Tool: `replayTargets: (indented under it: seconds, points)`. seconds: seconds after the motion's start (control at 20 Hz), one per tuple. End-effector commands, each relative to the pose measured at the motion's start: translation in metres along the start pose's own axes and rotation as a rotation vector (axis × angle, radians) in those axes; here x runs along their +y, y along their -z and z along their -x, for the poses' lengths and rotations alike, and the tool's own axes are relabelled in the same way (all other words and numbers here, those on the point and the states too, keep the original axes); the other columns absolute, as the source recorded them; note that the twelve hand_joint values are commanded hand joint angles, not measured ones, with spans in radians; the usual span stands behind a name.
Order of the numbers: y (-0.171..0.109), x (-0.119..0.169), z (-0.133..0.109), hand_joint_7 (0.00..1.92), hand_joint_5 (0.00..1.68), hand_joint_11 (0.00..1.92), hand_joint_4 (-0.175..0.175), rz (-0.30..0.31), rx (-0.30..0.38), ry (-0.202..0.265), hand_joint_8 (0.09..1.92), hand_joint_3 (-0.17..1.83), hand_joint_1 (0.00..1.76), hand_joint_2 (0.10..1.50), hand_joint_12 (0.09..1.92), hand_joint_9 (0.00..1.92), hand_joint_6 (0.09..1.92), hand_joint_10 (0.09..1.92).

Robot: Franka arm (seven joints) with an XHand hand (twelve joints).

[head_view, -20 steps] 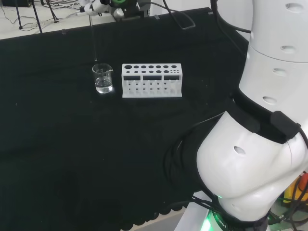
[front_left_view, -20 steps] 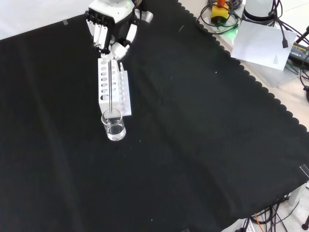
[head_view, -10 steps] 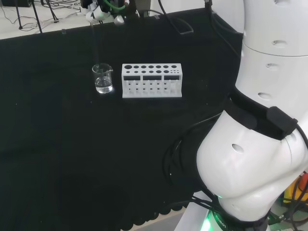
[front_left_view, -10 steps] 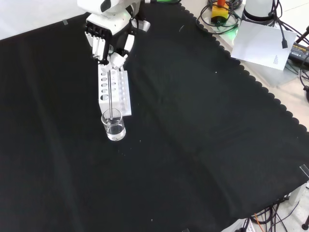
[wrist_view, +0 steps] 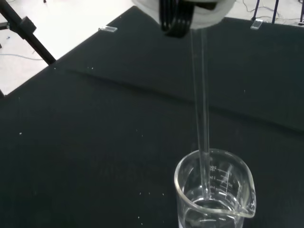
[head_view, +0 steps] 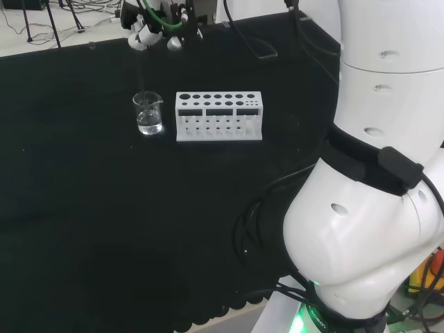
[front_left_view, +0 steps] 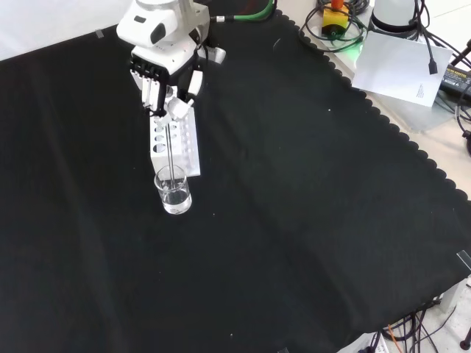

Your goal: Stir in the beaker to the left of the white test tube rack with the glass rod.

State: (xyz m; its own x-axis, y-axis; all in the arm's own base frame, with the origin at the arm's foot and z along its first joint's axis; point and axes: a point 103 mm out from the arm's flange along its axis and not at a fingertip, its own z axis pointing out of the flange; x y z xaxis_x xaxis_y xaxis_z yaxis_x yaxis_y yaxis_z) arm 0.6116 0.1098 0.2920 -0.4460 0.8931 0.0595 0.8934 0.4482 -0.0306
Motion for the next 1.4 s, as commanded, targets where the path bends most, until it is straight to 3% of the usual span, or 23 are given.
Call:
replayTargets:
  seconds: [0.05, 0.55, 0.95, 1.4]
  points:
    - [-0.011, 0.005, 0.007, 1.1, 1.13, 1.7, -0.175, -0.004, -0.001, -0.001, 1.21, 0.42, 1.3, 0.86, 0.75, 1.74, 0.54, 0.76]
    - [-0.025, 0.011, 0.005, 1.1, 1.13, 1.7, -0.175, -0.01, 0.005, 0.007, 1.2, 0.42, 1.3, 0.86, 0.75, 1.74, 0.54, 0.77]
    - [-0.02, -0.002, 0.02, 1.1, 1.13, 1.7, -0.175, -0.017, -0.011, -0.024, 1.2, 0.42, 1.3, 0.86, 0.75, 1.74, 0.54, 0.77]
    - [-0.027, -0.009, 0.003, 1.1, 1.13, 1.7, -0.175, -0.021, 0.007, -0.01, 1.2, 0.43, 1.3, 0.86, 0.75, 1.74, 0.54, 0.77]
